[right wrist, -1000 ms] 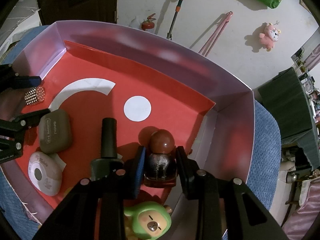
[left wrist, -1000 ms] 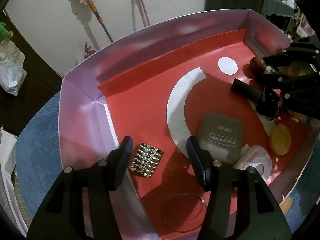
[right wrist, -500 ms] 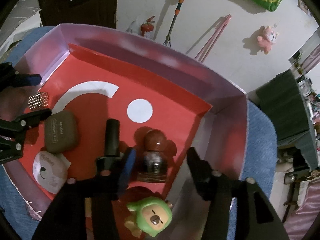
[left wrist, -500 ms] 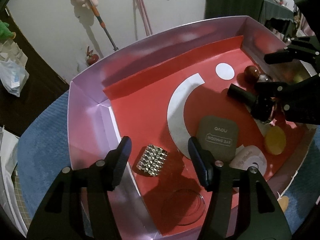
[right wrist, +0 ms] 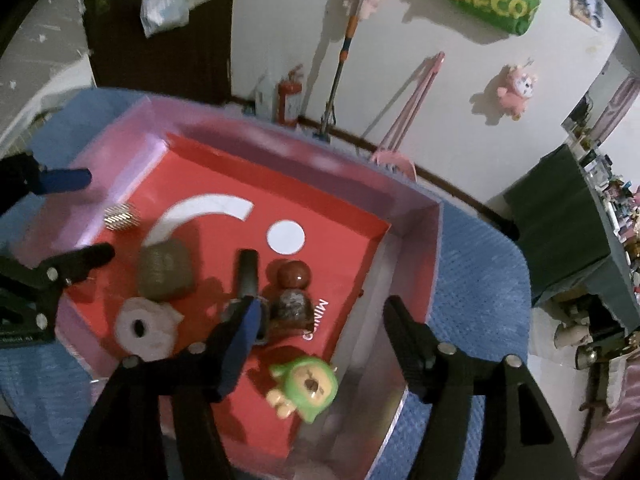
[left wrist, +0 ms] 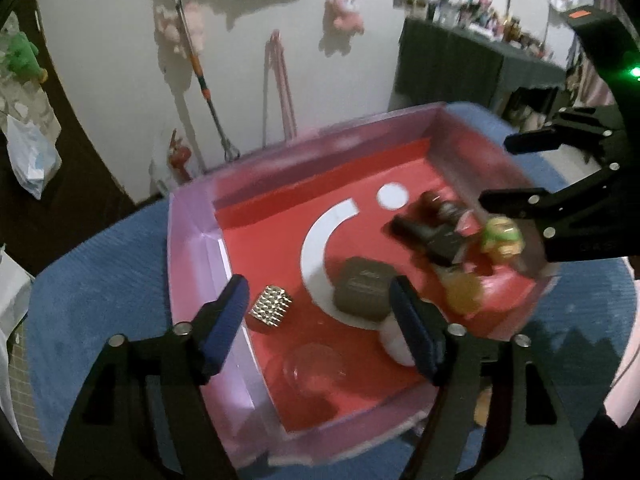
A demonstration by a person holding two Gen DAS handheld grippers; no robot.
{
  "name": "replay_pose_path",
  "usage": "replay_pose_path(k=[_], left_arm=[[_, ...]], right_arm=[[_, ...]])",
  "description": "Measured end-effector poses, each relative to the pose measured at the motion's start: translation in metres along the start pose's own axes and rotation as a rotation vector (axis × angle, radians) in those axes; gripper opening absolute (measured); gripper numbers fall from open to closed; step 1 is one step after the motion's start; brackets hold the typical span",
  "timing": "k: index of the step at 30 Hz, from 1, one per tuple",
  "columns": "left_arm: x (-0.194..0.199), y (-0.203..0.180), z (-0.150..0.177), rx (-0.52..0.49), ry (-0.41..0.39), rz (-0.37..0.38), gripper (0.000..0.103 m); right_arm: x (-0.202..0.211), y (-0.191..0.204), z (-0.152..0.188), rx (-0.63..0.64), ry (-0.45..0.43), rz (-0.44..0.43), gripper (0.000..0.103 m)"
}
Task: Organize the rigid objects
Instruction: 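Open both tools to release the items and lift them out of the box, then move the right tool to the tan sponge while the left tool approaches the lilac nail polish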
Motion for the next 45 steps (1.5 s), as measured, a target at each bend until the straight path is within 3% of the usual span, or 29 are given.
replay_pose_path(k=[4, 7, 9, 13, 16, 22, 32, 45], left_arm=[[0.046, -0.01, 0.014, 0.018, -0.118, 0.025, 0.078], [0.077, -0.015, 0.024, 0.05, -0.205, 0.034, 0.092], [0.094, -0.021, 0.033, 0.06, -0.251, 0.033, 0.092], [0.121, -0.029, 0.056, 0.091, -0.332, 0.033, 0.093], [0.138, -0.033, 0.077, 0.13, -0.401, 0.02, 0.098], [0.151, -0.037, 0.115, 0.205, -0.465, 0.013, 0.098], [0.122, -0.055, 0.16, 0.231, -0.441, -0.071, 0.098], [0.058, -0.068, 0.189, 0.255, -0.306, -0.071, 0.098]], right_arm=[[0.048, 0.005, 0.013, -0.022, -0.101, -0.043, 0.076], [0.082, 0.011, 0.026, -0.036, -0.18, -0.073, 0.083], [0.105, 0.017, 0.038, -0.041, -0.238, -0.078, 0.086], [0.147, 0.027, 0.068, -0.067, -0.354, -0.094, 0.102], [0.169, 0.038, 0.094, -0.075, -0.415, -0.096, 0.103], [0.183, 0.056, 0.142, -0.103, -0.493, -0.069, 0.103], [0.138, 0.071, 0.197, -0.245, -0.539, -0.061, 0.103], [0.052, 0.077, 0.225, -0.343, -0.413, -0.068, 0.103]])
Point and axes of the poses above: each gripper's, at about its wrist camera, not at the fingertips, and x roughly against the way its jaws point, y to its left, z to its underside, the point moved 6 cm from there along -x, roughly the way its jaws point, and after that the axes turned 9 degrees about y, right-handed, at the moved point
